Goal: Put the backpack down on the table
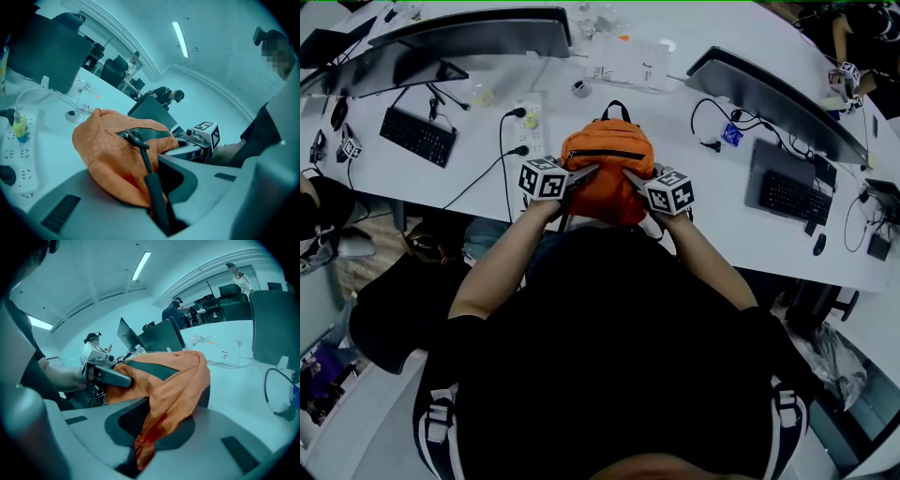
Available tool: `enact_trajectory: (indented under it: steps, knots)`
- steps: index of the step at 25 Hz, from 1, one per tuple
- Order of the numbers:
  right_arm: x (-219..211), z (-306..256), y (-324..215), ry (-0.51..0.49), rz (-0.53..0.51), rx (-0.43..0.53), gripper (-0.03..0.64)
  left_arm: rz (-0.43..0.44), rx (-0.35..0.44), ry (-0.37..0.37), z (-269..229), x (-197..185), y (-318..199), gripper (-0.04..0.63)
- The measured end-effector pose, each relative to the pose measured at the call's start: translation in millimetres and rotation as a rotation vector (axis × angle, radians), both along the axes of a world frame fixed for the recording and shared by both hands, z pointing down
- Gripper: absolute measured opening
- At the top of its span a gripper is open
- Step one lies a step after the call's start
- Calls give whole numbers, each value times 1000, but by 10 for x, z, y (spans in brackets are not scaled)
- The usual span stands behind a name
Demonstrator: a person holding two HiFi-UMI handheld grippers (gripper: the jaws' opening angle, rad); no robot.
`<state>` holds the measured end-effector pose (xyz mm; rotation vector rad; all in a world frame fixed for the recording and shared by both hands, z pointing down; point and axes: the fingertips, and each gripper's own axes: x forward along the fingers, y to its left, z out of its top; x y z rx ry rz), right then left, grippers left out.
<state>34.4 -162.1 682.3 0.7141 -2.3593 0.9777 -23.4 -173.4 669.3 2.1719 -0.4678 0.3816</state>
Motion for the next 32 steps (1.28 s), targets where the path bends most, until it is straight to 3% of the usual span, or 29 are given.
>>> enact_trajectory:
  steps: [15,32]
  knots:
    - [5,330,-149,66,-25,-20,49,-26,-19,-27,335,-35,-158,37]
    - [48,696,-261,125,-39,-54,67,-21,-95,-41,707,-37,-264,37]
